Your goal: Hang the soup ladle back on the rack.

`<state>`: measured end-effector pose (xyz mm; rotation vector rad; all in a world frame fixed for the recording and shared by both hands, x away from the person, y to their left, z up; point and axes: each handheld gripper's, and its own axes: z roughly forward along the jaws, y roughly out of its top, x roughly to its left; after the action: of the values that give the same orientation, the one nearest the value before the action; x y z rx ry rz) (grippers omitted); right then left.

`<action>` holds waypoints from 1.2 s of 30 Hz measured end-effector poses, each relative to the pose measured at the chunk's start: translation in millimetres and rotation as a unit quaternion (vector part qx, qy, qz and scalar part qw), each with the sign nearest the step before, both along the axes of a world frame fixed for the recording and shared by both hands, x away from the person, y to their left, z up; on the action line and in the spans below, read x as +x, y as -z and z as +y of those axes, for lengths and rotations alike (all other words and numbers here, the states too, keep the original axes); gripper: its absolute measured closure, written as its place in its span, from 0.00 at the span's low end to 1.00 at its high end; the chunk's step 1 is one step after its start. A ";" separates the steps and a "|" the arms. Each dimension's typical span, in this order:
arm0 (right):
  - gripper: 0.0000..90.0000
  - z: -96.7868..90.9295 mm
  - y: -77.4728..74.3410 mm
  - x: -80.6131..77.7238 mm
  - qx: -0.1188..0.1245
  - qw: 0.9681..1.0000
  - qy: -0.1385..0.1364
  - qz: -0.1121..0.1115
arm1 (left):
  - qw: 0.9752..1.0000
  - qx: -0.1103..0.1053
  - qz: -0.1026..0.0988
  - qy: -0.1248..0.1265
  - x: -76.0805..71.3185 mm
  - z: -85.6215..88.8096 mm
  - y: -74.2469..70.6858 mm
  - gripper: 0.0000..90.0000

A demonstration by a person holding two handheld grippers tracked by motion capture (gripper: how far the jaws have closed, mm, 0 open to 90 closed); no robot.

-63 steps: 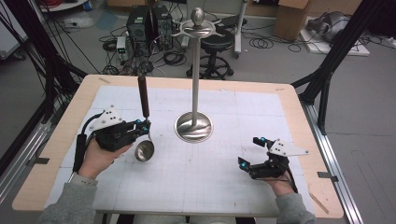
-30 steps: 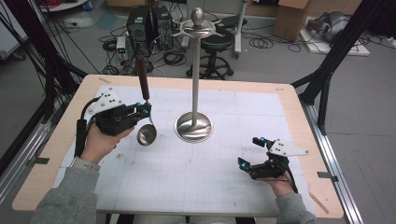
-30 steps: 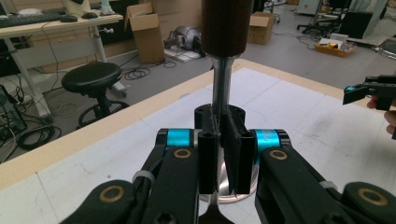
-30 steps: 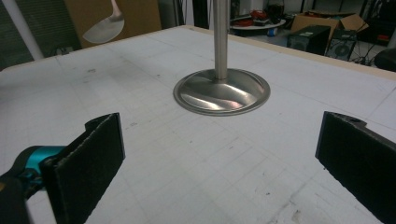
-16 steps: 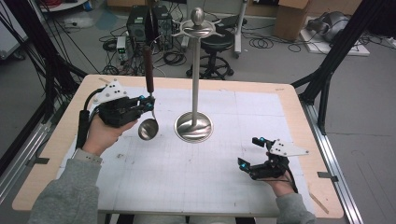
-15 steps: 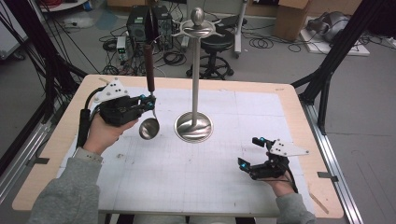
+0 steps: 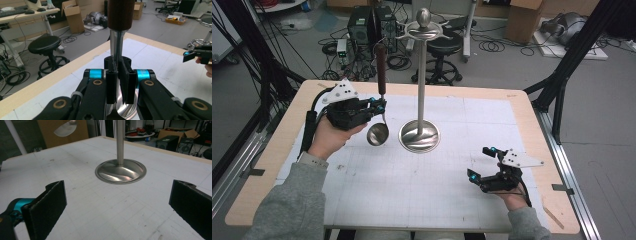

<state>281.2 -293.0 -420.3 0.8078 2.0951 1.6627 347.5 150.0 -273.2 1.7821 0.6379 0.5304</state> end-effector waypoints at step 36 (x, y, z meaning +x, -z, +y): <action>0.00 0.0 -1.0 -1.3 -0.002 1.000 0.002 -0.002 | 1.000 -0.006 0.015 0.006 29.3 -16.3 -24.2 0.93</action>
<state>279.9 -293.0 -419.3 0.8066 2.0907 1.6568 376.8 133.7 -249.0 1.7844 0.6482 0.4916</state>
